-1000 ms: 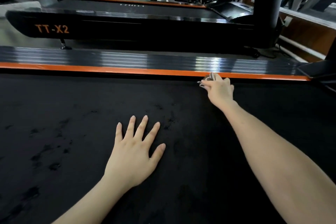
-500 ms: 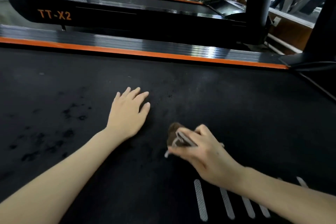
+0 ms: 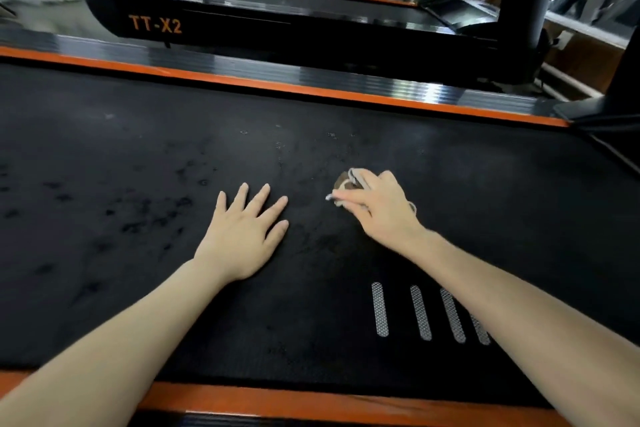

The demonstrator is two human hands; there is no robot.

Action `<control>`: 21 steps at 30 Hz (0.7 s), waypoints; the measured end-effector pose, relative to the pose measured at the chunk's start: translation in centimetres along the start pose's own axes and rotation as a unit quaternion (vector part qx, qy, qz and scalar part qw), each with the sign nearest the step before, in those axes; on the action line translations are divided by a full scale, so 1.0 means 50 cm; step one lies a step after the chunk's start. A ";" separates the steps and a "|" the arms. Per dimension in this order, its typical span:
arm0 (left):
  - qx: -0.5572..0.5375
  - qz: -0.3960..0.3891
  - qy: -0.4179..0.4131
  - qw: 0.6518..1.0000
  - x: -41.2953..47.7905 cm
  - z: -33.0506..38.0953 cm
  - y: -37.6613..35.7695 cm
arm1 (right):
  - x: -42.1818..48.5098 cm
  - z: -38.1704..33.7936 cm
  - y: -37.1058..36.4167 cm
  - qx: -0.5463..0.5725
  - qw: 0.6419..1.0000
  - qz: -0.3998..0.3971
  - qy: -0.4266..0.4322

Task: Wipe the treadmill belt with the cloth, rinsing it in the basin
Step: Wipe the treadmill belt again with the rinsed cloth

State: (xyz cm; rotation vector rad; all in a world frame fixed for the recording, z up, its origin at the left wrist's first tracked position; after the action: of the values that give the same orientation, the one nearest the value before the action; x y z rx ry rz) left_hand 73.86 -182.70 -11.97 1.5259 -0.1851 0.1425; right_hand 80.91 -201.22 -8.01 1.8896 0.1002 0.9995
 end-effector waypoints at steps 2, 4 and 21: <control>0.005 0.000 -0.002 1.000 0.002 0.002 -0.001 | -0.058 -0.038 0.035 0.031 0.999 -0.025 0.014; 0.008 0.001 -0.007 1.000 0.004 0.002 -0.002 | -0.098 -0.076 0.074 0.063 0.996 -0.053 0.031; -0.010 0.062 -0.015 0.998 0.003 0.002 0.013 | -0.050 -0.082 0.186 -0.057 0.998 0.036 0.000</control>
State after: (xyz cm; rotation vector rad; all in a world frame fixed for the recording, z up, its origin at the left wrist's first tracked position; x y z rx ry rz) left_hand 73.86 -182.78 -11.29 1.4984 -0.3049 0.2159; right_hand 73.43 -204.40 -1.43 1.7994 -0.0256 1.0311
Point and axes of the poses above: each hand's wrist, its own x-axis towards the middle knuckle, its own y-axis out of the back of the hand, z = x × y, the point moved 7 cm from there along x, towards the middle knuckle, and after that the axes turned 14 degrees about z, right-handed, at the moved point
